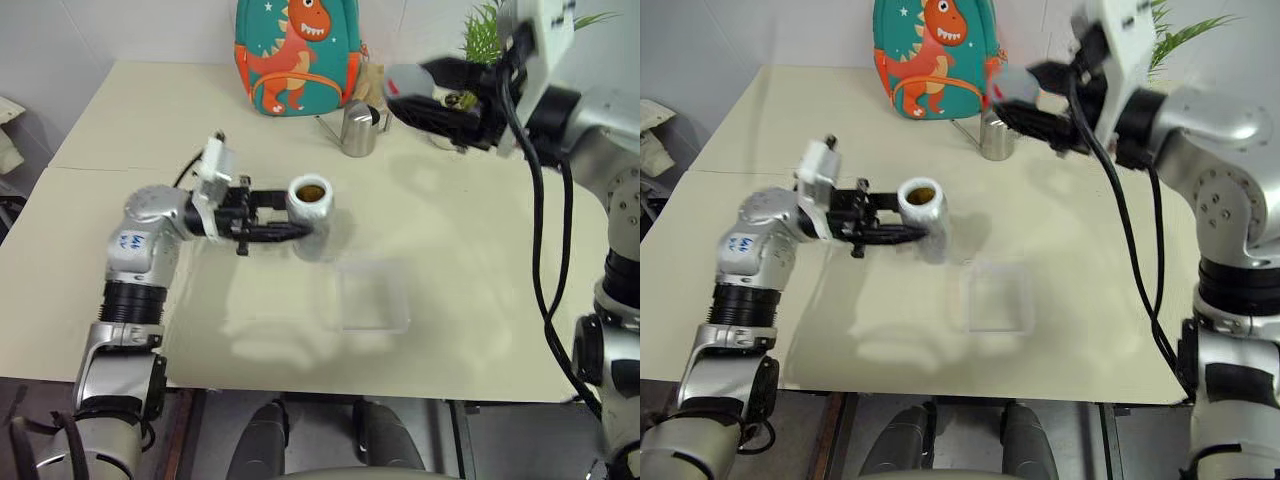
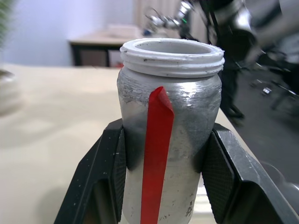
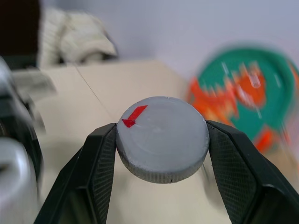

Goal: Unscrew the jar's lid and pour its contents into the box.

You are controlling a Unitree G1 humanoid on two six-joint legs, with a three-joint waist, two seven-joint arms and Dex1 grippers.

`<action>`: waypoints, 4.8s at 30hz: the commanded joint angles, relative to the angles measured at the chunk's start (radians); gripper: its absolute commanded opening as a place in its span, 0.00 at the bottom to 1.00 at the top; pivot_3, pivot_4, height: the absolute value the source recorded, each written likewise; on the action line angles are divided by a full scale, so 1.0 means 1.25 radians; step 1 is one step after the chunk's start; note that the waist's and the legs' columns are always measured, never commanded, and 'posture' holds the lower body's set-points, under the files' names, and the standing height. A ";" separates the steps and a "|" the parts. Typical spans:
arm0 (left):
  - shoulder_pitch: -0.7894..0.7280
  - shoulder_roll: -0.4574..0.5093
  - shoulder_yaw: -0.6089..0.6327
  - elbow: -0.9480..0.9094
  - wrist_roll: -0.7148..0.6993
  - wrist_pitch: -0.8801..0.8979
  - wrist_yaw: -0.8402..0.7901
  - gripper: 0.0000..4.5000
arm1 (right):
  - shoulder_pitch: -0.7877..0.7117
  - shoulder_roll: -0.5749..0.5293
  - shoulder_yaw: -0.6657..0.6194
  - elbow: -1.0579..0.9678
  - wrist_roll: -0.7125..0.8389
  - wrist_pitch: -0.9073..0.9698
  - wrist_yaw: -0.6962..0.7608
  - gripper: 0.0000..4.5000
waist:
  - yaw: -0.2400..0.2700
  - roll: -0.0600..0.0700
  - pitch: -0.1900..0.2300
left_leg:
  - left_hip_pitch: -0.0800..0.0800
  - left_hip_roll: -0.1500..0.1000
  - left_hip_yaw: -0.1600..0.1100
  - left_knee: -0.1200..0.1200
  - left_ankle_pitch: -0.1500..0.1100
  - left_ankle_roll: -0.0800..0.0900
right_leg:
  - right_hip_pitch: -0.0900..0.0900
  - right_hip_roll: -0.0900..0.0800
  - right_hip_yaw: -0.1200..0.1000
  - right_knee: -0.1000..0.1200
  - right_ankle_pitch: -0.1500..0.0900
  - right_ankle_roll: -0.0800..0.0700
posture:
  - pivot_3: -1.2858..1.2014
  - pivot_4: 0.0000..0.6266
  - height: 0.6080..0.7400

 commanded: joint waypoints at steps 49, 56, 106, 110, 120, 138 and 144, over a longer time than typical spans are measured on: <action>-0.250 -0.046 -0.146 0.346 0.481 -0.958 0.287 0.41 | 0.748 -0.065 -0.397 -0.286 0.183 -0.080 0.175 0.99 | 0.005 -0.001 0.000 | 0.003 0.000 0.001 0.003 0.000 0.000 | 0.004 0.002 0.002 -0.002 0.002 0.001 | 0.52 0.24 1.00; -0.344 -0.073 -0.231 0.395 0.673 -1.183 0.431 0.41 | 0.810 -0.088 -0.433 -0.303 0.219 -0.084 0.186 0.99 | 0.012 -0.001 0.000 | 0.003 0.000 0.001 0.003 0.000 0.000 | 0.005 0.003 0.002 -0.004 0.003 0.002 | 0.52 0.24 1.00; -0.425 0.152 -0.764 -0.043 1.825 -0.645 1.960 0.41 | 0.785 -0.047 -0.348 -0.244 0.227 -0.261 0.176 0.99 | 0.022 -0.001 0.001 | 0.003 0.000 0.006 0.004 0.000 0.000 | 0.004 0.003 0.007 -0.003 0.006 0.005 | 0.52 0.24 1.00; -0.415 0.158 -0.753 -0.028 1.838 -0.579 2.048 0.41 | 0.762 -0.044 -0.327 -0.229 0.216 -0.271 0.179 0.99 | 0.022 -0.001 0.001 | 0.003 0.000 0.006 0.008 0.000 0.000 | 0.004 0.003 0.007 0.000 0.006 0.005 | 0.52 0.24 1.00; -0.426 0.144 -0.790 0.029 1.898 -0.507 2.124 0.41 | 0.710 -0.059 -0.310 -0.187 0.201 -0.272 0.206 0.99 | 0.022 -0.002 0.001 | 0.003 0.000 0.006 0.012 0.000 0.000 | 0.005 0.003 0.008 0.002 0.007 0.005 | 0.52 0.24 1.00; -0.373 0.119 -0.583 0.118 1.366 -0.840 1.642 0.41 | 0.675 -0.064 -0.288 -0.160 0.180 -0.264 0.225 0.99 | 0.020 -0.001 0.000 | 0.003 0.000 0.008 0.012 0.000 0.001 | 0.004 0.003 0.009 0.000 0.008 0.005 | 0.52 0.24 1.00; -0.246 0.072 -0.445 0.144 0.878 -0.851 1.273 0.41 | 0.660 -0.067 -0.285 -0.149 0.177 -0.258 0.237 0.99 | 0.020 -0.001 0.000 | 0.004 0.001 0.009 0.014 -0.001 0.001 | 0.004 0.003 0.010 0.002 0.008 0.005 | 0.52 0.24 1.00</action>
